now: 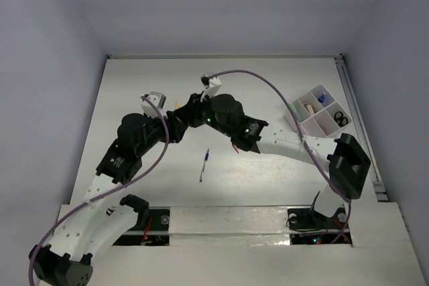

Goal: Sort the stationery into containers
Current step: Pick up the pen from the center of the board, then pick up the pen cap from the center of the board.

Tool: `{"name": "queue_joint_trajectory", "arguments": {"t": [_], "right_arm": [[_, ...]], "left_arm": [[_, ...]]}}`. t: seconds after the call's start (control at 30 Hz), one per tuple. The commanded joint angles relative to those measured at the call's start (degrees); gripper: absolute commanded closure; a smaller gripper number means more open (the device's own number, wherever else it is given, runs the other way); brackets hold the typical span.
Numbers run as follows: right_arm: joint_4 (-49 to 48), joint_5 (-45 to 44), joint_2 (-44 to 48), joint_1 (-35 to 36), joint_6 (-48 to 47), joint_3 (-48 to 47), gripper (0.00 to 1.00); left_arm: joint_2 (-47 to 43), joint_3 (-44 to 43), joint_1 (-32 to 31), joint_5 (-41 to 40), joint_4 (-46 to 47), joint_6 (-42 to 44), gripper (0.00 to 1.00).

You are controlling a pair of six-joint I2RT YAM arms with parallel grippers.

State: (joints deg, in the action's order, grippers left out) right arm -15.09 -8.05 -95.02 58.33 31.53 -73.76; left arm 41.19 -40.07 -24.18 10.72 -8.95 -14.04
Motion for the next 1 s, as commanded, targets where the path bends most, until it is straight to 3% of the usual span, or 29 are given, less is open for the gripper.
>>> {"name": "queue_joint_trajectory", "arguments": {"t": [0.0, 0.13, 0.3, 0.37, 0.4, 0.43, 0.53, 0.57, 0.67, 0.8, 0.9, 0.93, 0.97], "right_arm": [[-4.4, -0.5, 2.9, 1.0, -0.1, 0.2, 1.00], [-5.6, -0.5, 3.8, 1.0, 0.2, 1.5, 1.00], [-6.2, -0.8, 4.8, 1.0, 0.6, 2.7, 1.00], [-6.7, -1.2, 5.3, 1.0, 1.0, 3.7, 1.00], [-6.4, -1.7, 5.5, 1.0, 0.7, 4.0, 0.97], [-6.0, -2.3, 6.3, 1.0, 0.3, 4.1, 0.82], [-4.4, -3.3, 8.5, 0.1, -1.0, 5.4, 0.62], [-3.1, -3.0, 10.7, -1.4, -1.1, 5.9, 0.50], [0.3, -0.1, 16.8, -5.7, -1.8, 9.5, 0.40], [8.8, -0.6, 24.3, -11.5, -2.1, 12.8, 0.42], [24.4, -3.6, 26.2, -18.1, -1.5, 13.2, 0.55], [30.8, -7.5, 26.3, -19.9, -2.1, 13.5, 0.68], [33.4, -9.2, 26.6, -20.9, -2.4, 14.5, 0.73]], "left_arm": [[-0.4, -1.2, 0.8, 0.3, 2.9, -0.4, 0.52], [-0.4, -1.2, 0.8, 0.7, 3.0, -0.3, 0.65], [-0.9, -1.5, 1.3, 1.6, 3.3, -0.1, 0.99], [-1.3, -1.6, 1.3, 1.7, 3.3, 0.1, 1.00], [-1.7, -1.5, 1.3, 1.8, 3.4, 0.1, 1.00], [-1.8, -1.4, 1.3, 2.6, 3.6, 0.2, 1.00], [-2.4, -1.3, 1.3, 4.0, 4.0, 0.4, 1.00], [-2.6, -1.3, 1.3, 5.1, 4.3, 0.4, 1.00], [-2.8, -1.3, 1.3, 6.8, 4.6, 0.8, 1.00], [-3.0, -1.2, 1.3, 8.2, 4.6, 0.9, 1.00], [-3.3, -1.1, 1.3, 9.7, 4.8, 0.9, 1.00], [-3.3, -1.1, 1.3, 9.9, 4.8, 1.0, 1.00], [-3.4, -1.0, 1.3, 10.0, 4.8, 1.0, 1.00]]}}
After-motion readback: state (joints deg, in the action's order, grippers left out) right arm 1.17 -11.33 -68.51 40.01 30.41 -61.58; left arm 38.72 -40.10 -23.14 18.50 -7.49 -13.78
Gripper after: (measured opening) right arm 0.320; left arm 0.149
